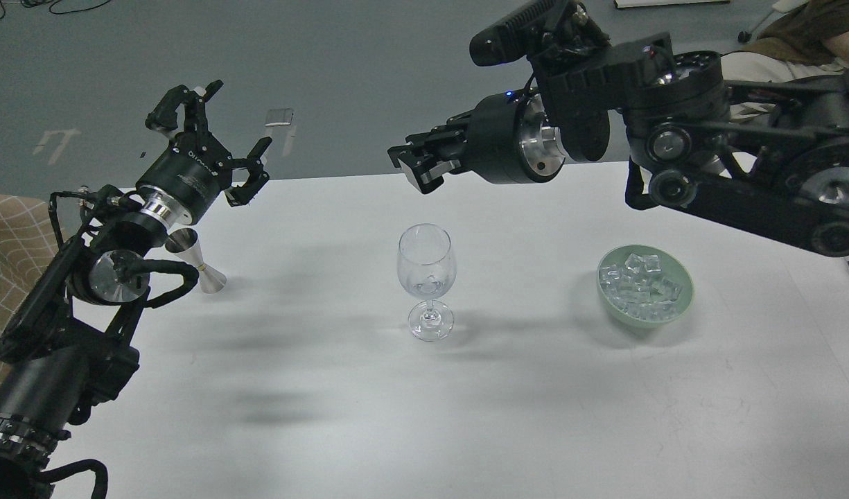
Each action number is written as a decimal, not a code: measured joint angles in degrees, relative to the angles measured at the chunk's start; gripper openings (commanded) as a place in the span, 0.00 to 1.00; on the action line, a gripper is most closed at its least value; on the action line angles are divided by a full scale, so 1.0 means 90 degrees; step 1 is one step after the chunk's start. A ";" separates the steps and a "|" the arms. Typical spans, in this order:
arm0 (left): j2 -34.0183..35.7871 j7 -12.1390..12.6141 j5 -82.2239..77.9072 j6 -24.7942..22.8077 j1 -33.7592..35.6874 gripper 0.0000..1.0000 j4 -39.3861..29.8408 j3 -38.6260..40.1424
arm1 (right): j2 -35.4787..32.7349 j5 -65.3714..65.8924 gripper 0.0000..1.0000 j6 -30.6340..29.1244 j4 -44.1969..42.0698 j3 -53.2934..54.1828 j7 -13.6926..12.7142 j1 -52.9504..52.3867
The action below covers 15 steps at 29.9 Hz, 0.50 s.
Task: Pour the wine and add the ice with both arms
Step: 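Lower the right gripper over the wine glass mouth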
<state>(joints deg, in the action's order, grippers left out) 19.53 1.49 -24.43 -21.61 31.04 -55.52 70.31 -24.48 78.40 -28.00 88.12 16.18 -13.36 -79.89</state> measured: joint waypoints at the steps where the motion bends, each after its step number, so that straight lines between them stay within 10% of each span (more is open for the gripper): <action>1: 0.0000 0.0000 0.0000 0.0000 0.0000 0.98 0.0000 -0.0001 | 0.0002 0.0000 0.00 0.0000 0.0004 0.0000 0.0000 0.0000; 15: -0.0002 0.0000 0.0010 0.0018 -0.0007 0.98 0.0016 -0.0013 | 0.0175 0.0000 0.00 0.0000 0.0011 -0.0034 -0.0020 0.0022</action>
<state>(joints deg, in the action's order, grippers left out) 19.51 1.49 -24.35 -21.45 30.97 -55.37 70.20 -22.90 78.40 -28.00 88.22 15.87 -13.54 -79.69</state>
